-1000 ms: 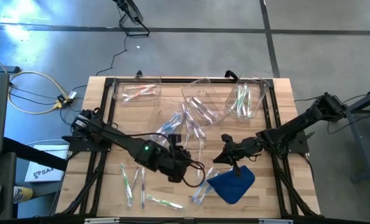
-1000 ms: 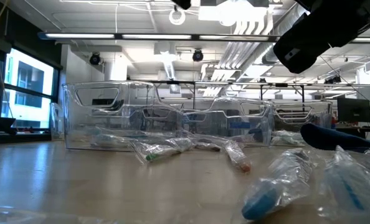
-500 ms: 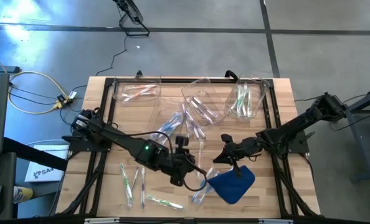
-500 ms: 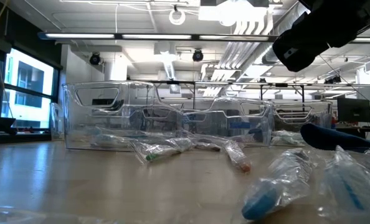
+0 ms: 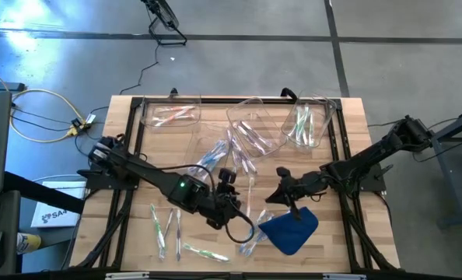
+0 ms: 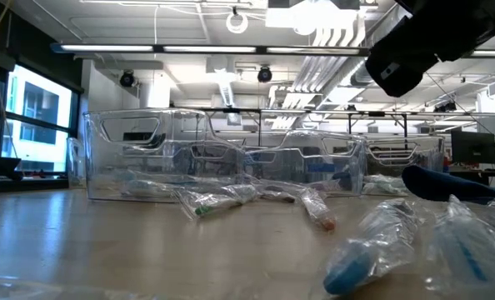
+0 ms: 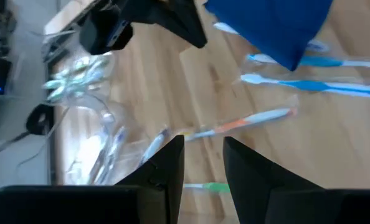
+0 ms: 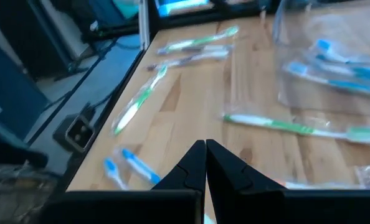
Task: Pick & Place Toothbrushes
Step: Adjust the bottom transparent bin from the table
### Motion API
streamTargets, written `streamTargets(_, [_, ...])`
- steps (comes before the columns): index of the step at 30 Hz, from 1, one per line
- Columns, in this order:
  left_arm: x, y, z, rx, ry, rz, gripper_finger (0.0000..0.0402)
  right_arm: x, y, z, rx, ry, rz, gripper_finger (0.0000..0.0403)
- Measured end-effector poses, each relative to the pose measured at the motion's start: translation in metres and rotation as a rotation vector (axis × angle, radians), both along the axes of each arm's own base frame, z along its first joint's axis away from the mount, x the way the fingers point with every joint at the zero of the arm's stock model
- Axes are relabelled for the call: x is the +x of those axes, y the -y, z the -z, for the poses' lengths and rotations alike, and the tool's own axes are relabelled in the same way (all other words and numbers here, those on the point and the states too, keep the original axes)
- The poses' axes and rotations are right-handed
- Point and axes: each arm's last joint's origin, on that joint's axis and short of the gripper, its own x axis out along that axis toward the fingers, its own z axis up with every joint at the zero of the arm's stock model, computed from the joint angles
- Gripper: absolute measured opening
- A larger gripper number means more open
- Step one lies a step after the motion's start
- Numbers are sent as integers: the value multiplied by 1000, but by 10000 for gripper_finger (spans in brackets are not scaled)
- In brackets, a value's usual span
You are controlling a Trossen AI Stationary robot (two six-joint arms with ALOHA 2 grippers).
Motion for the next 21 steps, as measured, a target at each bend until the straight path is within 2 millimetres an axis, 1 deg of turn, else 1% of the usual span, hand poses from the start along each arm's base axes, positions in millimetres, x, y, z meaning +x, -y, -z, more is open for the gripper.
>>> streamTargets(4, [-9, -6, 6, 29, 10, -29, 106, 1, 0, -3, 5, 33, 29, 4])
streamTargets(9, [-21, -11, 22, -15, 141, -9, 106, 1, 0, -3, 6, 35, 28, 4])
streamTargets(15, [-43, -17, 57, -113, 330, 155, 106, 1, 0, -3, 4, 36, 27, 4])
streamTargets(18, [-55, -23, 73, -147, 424, 173, 106, 1, 0, -3, 5, 40, 28, 4])
streamTargets(21, [-69, -29, 86, -164, 470, 172, 106, 3, 0, -6, 11, 77, 53, 4])
